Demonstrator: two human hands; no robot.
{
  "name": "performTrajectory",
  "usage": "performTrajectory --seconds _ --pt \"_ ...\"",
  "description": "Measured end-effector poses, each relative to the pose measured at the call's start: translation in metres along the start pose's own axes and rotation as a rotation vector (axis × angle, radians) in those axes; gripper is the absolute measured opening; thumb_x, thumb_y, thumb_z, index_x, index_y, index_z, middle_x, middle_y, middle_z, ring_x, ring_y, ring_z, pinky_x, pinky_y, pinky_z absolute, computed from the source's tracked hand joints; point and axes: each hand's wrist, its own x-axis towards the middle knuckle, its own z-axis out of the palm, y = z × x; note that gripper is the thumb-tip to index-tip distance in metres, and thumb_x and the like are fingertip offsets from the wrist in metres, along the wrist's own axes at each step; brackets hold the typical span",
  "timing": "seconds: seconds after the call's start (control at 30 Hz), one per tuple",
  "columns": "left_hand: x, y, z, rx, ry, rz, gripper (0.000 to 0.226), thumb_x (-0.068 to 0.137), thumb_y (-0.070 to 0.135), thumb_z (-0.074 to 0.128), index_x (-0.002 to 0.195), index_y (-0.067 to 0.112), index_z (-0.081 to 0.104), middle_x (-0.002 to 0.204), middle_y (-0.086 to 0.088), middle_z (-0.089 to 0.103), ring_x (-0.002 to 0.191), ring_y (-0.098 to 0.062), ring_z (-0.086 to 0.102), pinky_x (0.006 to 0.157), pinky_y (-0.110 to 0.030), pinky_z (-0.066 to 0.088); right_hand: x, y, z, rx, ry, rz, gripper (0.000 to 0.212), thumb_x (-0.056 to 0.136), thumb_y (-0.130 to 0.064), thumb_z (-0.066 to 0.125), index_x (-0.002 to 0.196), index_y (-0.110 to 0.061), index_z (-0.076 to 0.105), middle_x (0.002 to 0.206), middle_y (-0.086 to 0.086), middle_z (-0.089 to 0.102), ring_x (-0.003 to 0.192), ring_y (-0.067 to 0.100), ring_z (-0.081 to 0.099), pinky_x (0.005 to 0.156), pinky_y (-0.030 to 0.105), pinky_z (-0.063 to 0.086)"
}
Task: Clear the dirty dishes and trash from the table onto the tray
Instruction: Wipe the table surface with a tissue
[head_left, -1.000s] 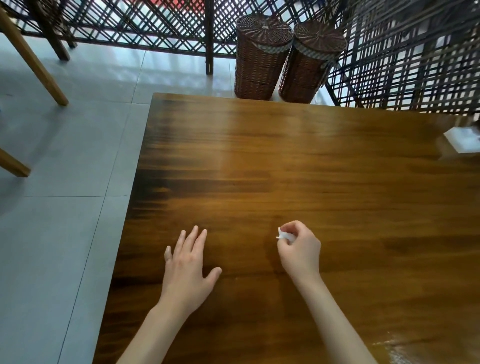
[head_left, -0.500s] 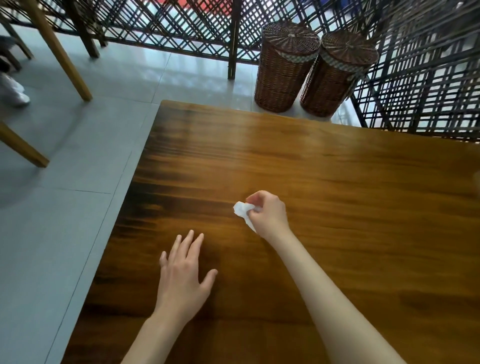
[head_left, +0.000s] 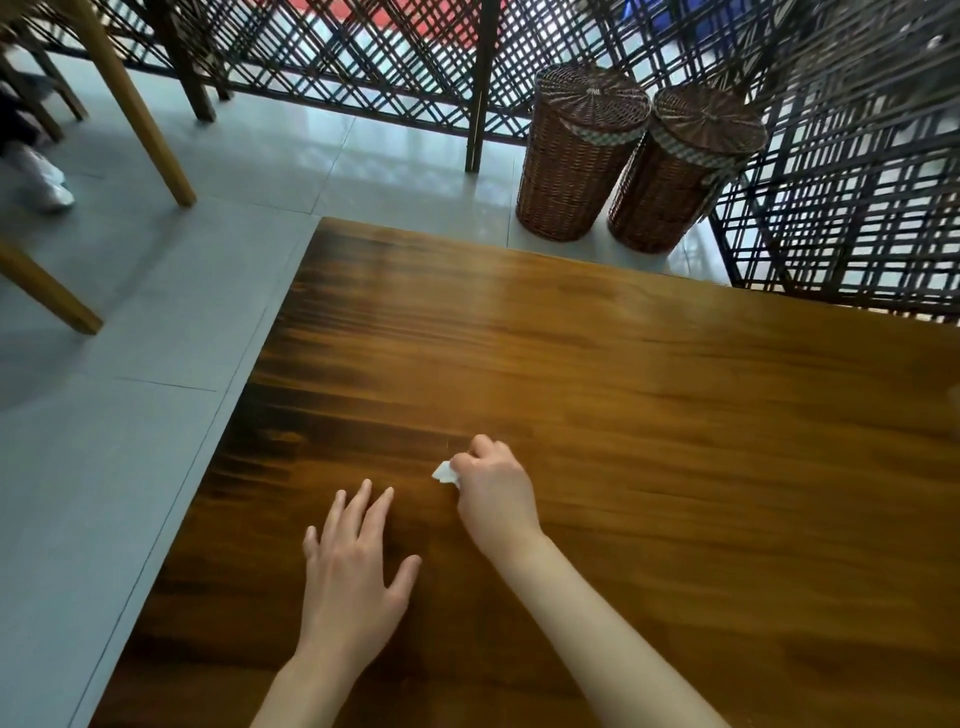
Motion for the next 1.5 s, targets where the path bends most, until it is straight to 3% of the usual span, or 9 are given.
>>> performTrajectory --seconds 0.2,0.37,0.53,0.7,0.97,1.17,1.27,1.4,1.5 --pt "-0.011 -0.001 -0.003 0.069 -0.052 0.012 0.079 0.084 0.063 0.049 0.149 0.034 0.014 0.159 0.008 0.007 0.146 -0.017 0.002 0.116 -0.046 0.008 -0.040 -0.009 -0.002 0.050 -0.053 -0.025 0.021 0.089 -0.009 0.060 0.108 -0.012 0.069 0.100 0.004 0.063 0.090 0.015 0.056 0.077 0.024 0.051" --pt "-0.014 0.002 -0.004 0.148 -0.094 0.017 0.107 0.068 0.084 0.043 0.150 0.031 0.000 0.159 0.007 0.000 0.146 -0.018 -0.002 0.116 -0.047 0.006 -0.055 0.013 -0.016 0.175 0.028 0.137 0.020 0.088 -0.013 0.062 0.106 -0.014 0.071 0.097 -0.001 0.064 0.087 0.009 0.060 0.076 0.017 0.050" --pt "0.012 0.025 0.000 0.139 -0.047 0.100 0.110 0.069 0.085 0.040 0.151 0.026 -0.004 0.159 0.006 -0.003 0.146 -0.018 -0.005 0.115 -0.047 0.002 -0.007 0.069 -0.045 0.190 0.261 0.353 0.015 0.086 -0.008 0.061 0.098 -0.007 0.070 0.094 0.007 0.068 0.086 0.018 0.062 0.074 0.025 0.048" --pt "0.046 0.055 0.010 0.149 0.012 0.127 0.108 0.072 0.084 0.037 0.151 0.023 -0.002 0.160 0.003 -0.004 0.146 -0.021 -0.006 0.116 -0.047 0.004 0.037 0.099 -0.046 0.195 0.311 0.412 0.017 0.089 -0.007 0.058 0.100 -0.004 0.070 0.098 0.010 0.067 0.090 0.022 0.062 0.072 0.020 0.040" --pt "0.084 0.062 0.019 0.178 -0.002 0.070 0.114 0.067 0.089 0.033 0.151 0.023 -0.007 0.159 0.005 -0.007 0.146 -0.019 -0.007 0.117 -0.045 0.006 0.108 0.113 -0.040 0.286 0.376 0.511 0.020 0.091 -0.014 0.057 0.101 -0.005 0.071 0.099 0.009 0.069 0.092 0.019 0.062 0.071 0.017 0.038" --pt "0.084 0.060 0.019 0.132 0.013 0.066 0.115 0.066 0.088 0.038 0.151 0.024 -0.005 0.159 0.007 -0.006 0.146 -0.018 -0.007 0.117 -0.043 0.007 0.131 0.096 -0.031 0.258 0.275 0.406 0.023 0.090 -0.010 0.054 0.105 -0.006 0.071 0.105 0.009 0.068 0.097 0.023 0.062 0.080 0.026 0.046" --pt "0.086 0.059 0.022 0.132 0.017 0.060 0.115 0.065 0.089 0.037 0.151 0.025 -0.005 0.159 0.007 -0.005 0.146 -0.018 -0.006 0.117 -0.043 0.006 0.131 0.096 -0.032 0.190 0.240 0.339 0.023 0.092 -0.009 0.053 0.107 -0.005 0.070 0.105 0.010 0.067 0.096 0.023 0.062 0.077 0.022 0.044" --pt "0.086 0.056 0.025 0.133 0.019 0.067 0.115 0.065 0.089 0.037 0.151 0.025 -0.005 0.159 0.007 -0.005 0.146 -0.017 -0.006 0.116 -0.042 0.007 0.122 0.090 -0.036 0.117 0.126 0.210 0.024 0.092 -0.010 0.052 0.108 -0.007 0.070 0.107 0.008 0.066 0.099 0.022 0.061 0.086 0.028 0.048" --pt "0.085 0.055 0.024 0.119 0.017 0.064 0.114 0.066 0.087 0.039 0.151 0.025 -0.002 0.159 0.007 -0.003 0.146 -0.018 -0.005 0.116 -0.043 0.008 0.099 0.072 -0.029 0.106 0.094 0.096 0.023 0.092 -0.008 0.054 0.107 -0.009 0.070 0.107 0.004 0.067 0.099 0.018 0.059 0.085 0.024 0.046"
